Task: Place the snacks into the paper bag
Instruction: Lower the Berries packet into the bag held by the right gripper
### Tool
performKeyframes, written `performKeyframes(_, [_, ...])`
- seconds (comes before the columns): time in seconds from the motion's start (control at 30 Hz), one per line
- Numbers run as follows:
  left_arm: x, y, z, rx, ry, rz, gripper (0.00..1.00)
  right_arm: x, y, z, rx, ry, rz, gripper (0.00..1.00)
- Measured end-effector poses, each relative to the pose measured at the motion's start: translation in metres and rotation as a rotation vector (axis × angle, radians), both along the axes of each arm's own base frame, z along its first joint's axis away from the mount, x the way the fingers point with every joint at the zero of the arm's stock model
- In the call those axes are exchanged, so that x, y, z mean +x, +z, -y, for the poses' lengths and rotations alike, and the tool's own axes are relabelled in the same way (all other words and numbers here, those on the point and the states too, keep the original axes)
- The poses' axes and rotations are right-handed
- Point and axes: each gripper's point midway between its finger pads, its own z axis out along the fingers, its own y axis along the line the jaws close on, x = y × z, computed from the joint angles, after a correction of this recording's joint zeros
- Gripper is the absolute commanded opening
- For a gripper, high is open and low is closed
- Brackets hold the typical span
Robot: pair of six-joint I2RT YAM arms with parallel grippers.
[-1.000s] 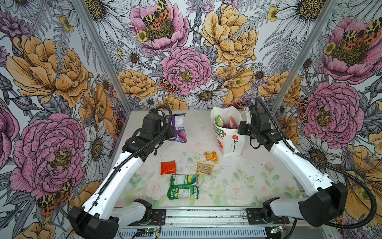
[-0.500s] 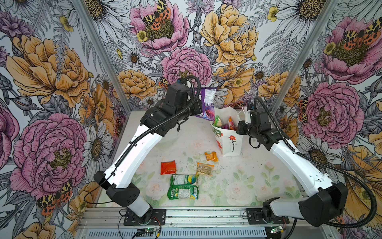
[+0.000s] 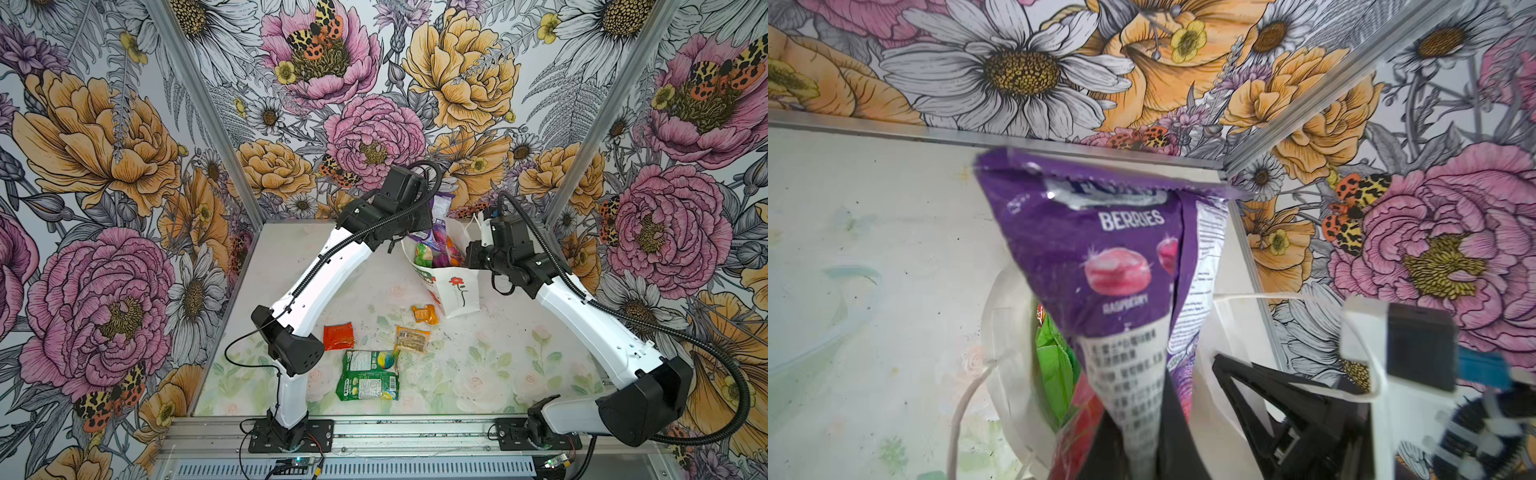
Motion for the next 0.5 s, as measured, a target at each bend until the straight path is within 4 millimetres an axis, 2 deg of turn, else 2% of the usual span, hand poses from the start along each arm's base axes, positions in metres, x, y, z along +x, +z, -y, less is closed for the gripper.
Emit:
performKeyframes(0.13, [-0.007, -0.021, 0.002, 0.039, -0.014, -0.048, 0.0, -0.002, 0.0, -0.003, -0.007, 0.005, -0.001, 0.0])
performKeyframes(0.3, [-0.025, -0.043, 0.0, 0.087, -0.035, -0.099, 0.0, -0.001, -0.001, -0.004, -0.011, 0.003, -0.001, 0.0])
performKeyframes(0.5, [-0.047, -0.042, -0.005, 0.098, -0.057, -0.109, 0.0, 0.002, 0.001, -0.003, -0.015, -0.011, 0.004, 0.0])
